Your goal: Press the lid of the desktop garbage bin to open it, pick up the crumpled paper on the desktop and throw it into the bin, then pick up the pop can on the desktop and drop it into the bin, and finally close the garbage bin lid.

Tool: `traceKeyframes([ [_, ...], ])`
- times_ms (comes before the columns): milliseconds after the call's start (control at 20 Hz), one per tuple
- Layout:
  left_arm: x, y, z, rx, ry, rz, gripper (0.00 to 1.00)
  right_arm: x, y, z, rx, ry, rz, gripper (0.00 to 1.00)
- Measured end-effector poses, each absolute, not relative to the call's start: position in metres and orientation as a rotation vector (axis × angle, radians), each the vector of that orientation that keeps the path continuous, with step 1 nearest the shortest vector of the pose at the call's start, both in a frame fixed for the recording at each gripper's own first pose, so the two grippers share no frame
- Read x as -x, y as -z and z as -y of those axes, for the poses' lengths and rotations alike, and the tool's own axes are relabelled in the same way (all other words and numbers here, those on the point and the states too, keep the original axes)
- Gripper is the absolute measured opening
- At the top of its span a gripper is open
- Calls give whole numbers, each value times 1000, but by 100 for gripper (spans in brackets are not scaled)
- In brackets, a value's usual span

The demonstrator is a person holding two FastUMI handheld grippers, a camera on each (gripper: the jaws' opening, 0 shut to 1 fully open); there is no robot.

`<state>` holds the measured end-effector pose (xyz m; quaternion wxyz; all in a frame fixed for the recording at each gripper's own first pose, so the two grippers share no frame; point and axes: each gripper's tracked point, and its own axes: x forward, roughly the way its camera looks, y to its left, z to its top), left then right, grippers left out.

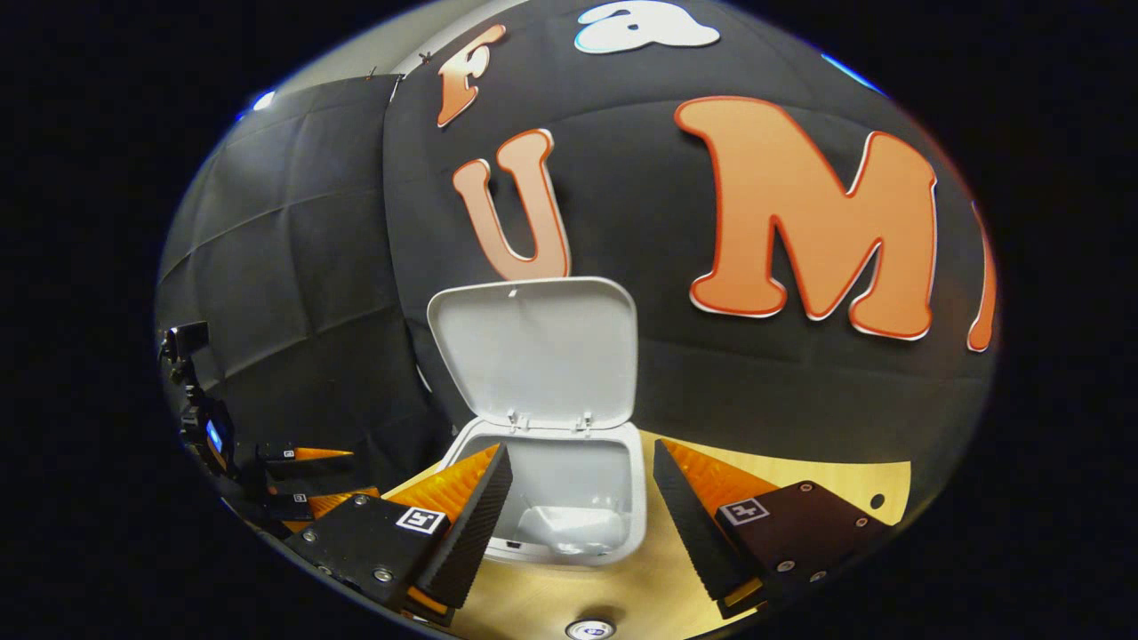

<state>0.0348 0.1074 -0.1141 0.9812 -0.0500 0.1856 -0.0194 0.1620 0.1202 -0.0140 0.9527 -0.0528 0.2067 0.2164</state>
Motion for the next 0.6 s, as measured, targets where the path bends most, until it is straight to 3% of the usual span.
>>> traceKeyframes([
  [500, -28, 144, 2, 149, 234, -451, 95, -120, -23, 1, 116, -243, -332, 96],
  [600, -18, 156, -1, 64, 192, -482, 96, -109, -23, 26, 108, -205, -338, 95],
])
